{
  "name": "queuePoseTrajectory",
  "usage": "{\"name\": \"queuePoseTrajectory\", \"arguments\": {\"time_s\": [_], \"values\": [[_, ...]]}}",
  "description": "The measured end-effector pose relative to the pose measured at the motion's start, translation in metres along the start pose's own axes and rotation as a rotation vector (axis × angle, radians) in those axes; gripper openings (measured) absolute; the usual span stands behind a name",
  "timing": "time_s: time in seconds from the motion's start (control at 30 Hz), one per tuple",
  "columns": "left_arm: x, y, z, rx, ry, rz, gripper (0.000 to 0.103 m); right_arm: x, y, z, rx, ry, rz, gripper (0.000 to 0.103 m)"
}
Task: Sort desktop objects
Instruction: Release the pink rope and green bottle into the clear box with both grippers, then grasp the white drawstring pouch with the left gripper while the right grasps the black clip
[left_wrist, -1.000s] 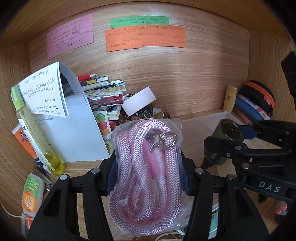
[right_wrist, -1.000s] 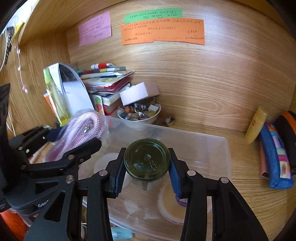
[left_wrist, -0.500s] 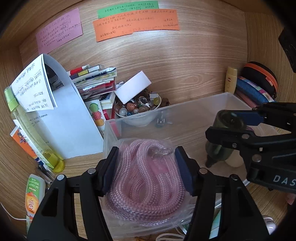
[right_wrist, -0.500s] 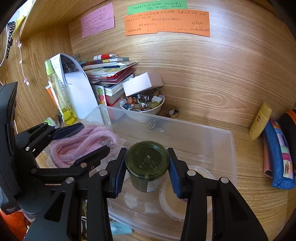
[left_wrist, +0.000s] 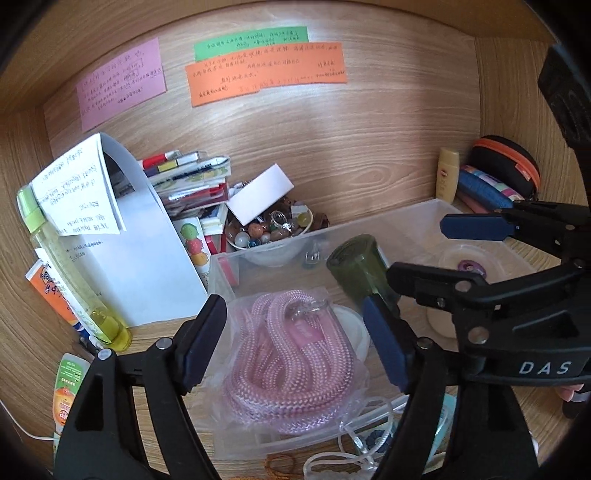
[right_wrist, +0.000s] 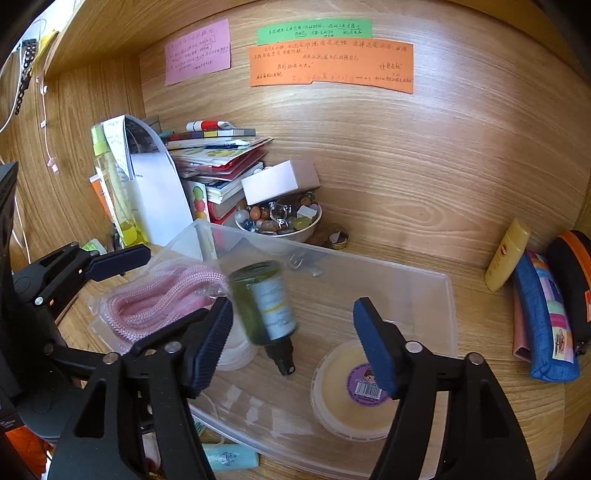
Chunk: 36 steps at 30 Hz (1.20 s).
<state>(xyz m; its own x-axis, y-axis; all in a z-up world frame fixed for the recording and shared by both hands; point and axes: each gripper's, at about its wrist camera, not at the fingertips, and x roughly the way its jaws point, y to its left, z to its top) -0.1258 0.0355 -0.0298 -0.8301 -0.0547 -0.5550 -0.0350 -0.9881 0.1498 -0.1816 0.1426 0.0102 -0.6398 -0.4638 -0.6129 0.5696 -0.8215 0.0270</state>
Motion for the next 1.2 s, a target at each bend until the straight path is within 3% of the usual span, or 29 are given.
{"name": "queuePoseTrajectory", "arguments": {"time_s": [0.33, 0.5, 0.63, 0.9, 1.2], "values": [[-0.008, 0.017, 0.003, -0.071, -0.044, 0.014, 0.091, -0.012, -0.006, 0.006, 0.03, -0.036, -0.005, 0.082], [-0.01, 0.029, 0.005, -0.107, -0.05, 0.055, 0.091, -0.032, -0.009, 0.007, 0.032, -0.071, -0.01, 0.083], [-0.014, 0.041, 0.007, -0.158, -0.037, 0.028, 0.092, -0.051, -0.017, 0.002, 0.032, -0.082, -0.005, 0.088], [-0.046, 0.045, 0.001, -0.154, -0.057, -0.024, 0.095, -0.081, -0.031, -0.031, 0.004, -0.081, -0.085, 0.088], [-0.072, 0.051, -0.019, -0.186, -0.045, -0.049, 0.096, -0.099, -0.039, -0.075, -0.005, -0.052, -0.085, 0.089]]}}
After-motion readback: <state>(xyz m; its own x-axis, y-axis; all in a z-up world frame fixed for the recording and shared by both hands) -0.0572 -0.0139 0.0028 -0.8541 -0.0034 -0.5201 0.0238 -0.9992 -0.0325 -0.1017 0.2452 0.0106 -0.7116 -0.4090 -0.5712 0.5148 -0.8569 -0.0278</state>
